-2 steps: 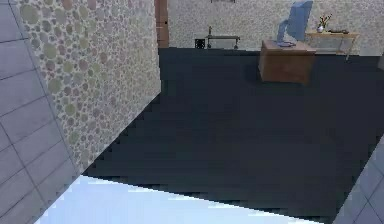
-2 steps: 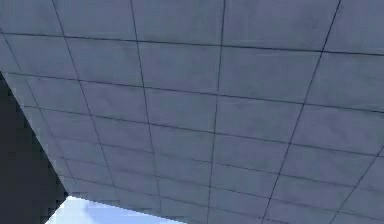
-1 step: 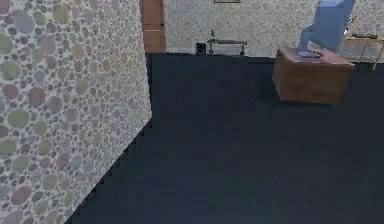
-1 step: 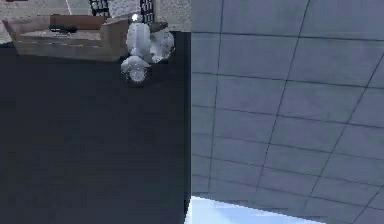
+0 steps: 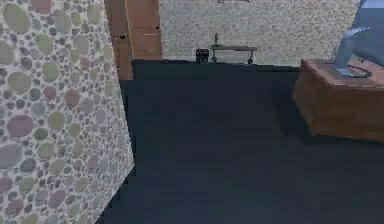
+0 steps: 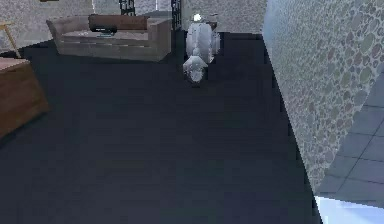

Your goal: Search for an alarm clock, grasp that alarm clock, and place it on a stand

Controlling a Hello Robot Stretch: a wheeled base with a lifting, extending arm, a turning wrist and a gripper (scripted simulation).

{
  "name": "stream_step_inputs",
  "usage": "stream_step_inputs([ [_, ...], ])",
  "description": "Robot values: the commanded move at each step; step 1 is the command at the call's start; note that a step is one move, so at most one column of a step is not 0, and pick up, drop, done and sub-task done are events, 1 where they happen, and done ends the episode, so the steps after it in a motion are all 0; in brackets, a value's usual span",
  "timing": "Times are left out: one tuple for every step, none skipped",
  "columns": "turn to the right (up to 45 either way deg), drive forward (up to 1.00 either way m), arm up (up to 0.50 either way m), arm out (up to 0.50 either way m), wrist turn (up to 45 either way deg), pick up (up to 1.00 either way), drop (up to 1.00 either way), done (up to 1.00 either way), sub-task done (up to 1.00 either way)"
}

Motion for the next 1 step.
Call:
stream_step_inputs([
  [0.0, 1.0, 0.0, 0.0, 0.0, 0.0, 0.0, 0.0, 0.0],
])
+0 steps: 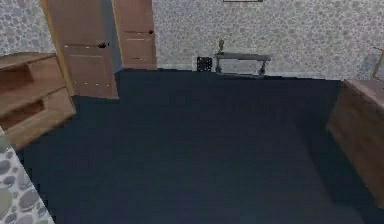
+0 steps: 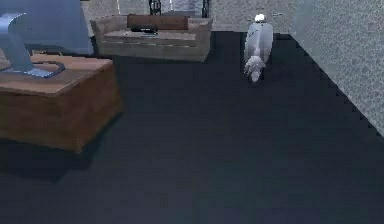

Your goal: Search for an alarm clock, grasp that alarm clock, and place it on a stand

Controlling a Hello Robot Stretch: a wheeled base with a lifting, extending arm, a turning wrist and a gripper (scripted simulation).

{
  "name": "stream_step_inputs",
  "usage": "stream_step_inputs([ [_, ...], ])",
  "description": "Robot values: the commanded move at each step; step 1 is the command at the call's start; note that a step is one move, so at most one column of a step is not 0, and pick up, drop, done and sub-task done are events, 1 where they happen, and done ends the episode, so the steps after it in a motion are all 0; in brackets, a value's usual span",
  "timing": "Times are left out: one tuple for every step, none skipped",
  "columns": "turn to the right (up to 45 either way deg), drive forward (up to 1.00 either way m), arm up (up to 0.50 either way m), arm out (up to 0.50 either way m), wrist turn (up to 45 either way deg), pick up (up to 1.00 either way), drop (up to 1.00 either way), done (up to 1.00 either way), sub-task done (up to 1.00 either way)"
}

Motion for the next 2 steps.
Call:
stream_step_inputs([
  [0.0, 0.6, 0.0, 0.0, 0.0, 0.0, 0.0, 0.0, 0.0],
  [-12.0, 0.0, 0.0, 0.0, 0.0, 0.0, 0.0, 0.0, 0.0],
])
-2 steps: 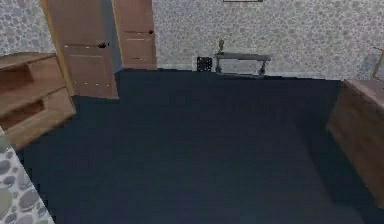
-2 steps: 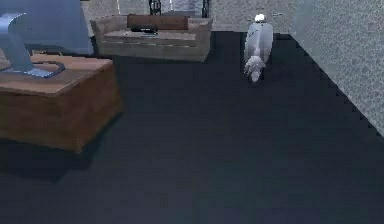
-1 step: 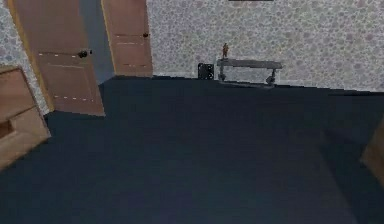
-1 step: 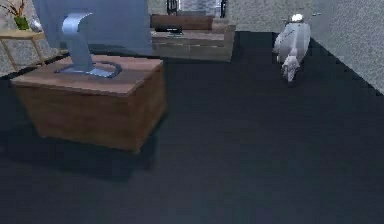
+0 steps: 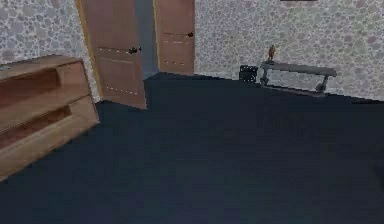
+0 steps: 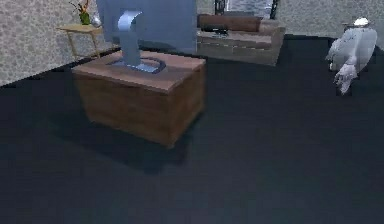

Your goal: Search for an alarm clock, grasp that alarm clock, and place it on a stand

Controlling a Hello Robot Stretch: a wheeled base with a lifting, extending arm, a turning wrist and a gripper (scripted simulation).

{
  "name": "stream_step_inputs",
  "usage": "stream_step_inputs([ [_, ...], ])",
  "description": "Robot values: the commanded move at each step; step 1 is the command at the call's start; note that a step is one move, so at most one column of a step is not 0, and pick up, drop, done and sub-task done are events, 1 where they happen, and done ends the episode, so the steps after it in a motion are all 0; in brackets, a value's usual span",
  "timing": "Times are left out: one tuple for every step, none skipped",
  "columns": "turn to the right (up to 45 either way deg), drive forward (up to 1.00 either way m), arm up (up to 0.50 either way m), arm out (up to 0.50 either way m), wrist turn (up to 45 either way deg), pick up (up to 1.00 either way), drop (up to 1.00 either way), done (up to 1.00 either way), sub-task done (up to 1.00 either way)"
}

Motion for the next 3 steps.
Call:
stream_step_inputs([
  [0.0, 1.0, 0.0, 0.0, 0.0, 0.0, 0.0, 0.0, 0.0],
  [-3.0, 0.0, 0.0, 0.0, 0.0, 0.0, 0.0, 0.0, 0.0],
  [0.0, 1.0, 0.0, 0.0, 0.0, 0.0, 0.0, 0.0, 0.0],
])
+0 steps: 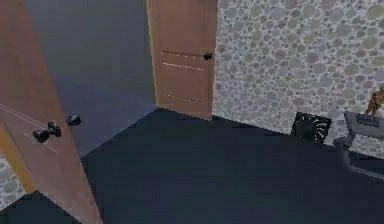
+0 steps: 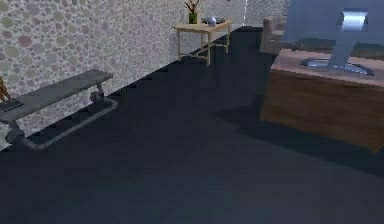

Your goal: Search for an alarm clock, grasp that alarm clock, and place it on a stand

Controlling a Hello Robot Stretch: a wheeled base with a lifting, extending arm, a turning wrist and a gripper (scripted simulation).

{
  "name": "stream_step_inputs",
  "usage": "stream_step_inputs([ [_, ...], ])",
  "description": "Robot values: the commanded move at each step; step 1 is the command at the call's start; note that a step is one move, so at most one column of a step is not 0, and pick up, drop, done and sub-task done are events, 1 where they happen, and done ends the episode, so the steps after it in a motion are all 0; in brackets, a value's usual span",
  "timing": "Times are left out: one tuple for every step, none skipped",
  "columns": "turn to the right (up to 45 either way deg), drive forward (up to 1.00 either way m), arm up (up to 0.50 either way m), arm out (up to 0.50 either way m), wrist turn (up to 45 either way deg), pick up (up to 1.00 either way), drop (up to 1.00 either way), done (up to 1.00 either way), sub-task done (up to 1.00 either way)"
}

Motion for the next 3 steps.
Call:
stream_step_inputs([
  [0.0, 0.85, 0.0, 0.0, 0.0, 0.0, 0.0, 0.0, 0.0],
  [-15.0, 0.0, 0.0, 0.0, 0.0, 0.0, 0.0, 0.0, 0.0],
  [0.0, 0.45, 0.0, 0.0, 0.0, 0.0, 0.0, 0.0, 0.0],
])
